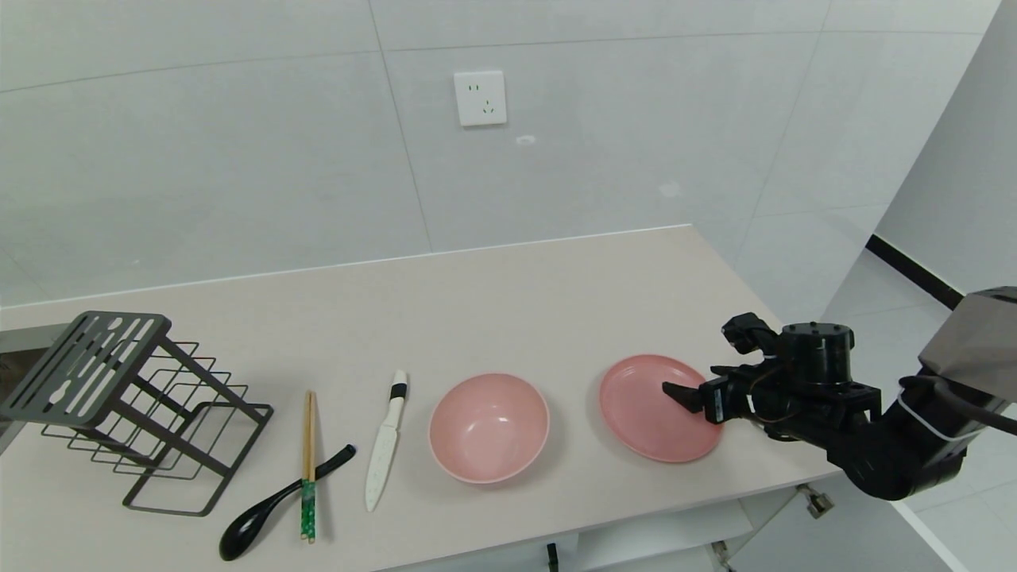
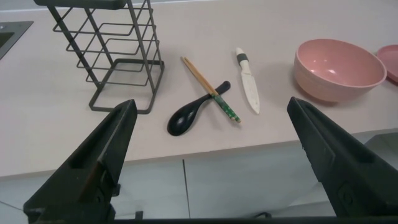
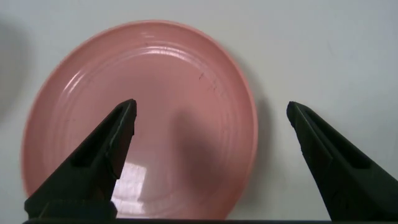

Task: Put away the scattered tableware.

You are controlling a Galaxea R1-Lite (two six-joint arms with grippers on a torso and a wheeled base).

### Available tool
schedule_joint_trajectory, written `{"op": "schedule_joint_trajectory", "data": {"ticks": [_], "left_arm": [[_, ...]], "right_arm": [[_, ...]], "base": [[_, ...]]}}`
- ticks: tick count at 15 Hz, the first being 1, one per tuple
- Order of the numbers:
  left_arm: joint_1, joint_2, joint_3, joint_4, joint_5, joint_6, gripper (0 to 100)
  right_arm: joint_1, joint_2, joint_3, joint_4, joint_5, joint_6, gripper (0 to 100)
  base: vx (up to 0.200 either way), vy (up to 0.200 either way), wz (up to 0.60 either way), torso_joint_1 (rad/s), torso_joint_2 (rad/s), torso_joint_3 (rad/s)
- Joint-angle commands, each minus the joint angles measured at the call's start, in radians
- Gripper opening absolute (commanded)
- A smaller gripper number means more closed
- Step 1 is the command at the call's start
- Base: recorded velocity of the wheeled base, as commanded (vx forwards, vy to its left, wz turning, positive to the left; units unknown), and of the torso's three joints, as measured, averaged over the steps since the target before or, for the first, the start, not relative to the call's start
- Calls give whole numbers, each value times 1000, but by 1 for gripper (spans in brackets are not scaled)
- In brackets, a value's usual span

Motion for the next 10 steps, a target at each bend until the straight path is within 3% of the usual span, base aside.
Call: {"op": "schedule_joint_trajectory", "data": {"ticks": [1,10], "left_arm": [[0,1,0,0,0,0,100],[0,1,0,0,0,-2,100]], "right_arm": [[1,50,-27,0,1,0,100],[66,2,21,-2,-1,2,100]], "base": [[0,0,0,0,0,0],[0,0,0,0,0,0]]}}
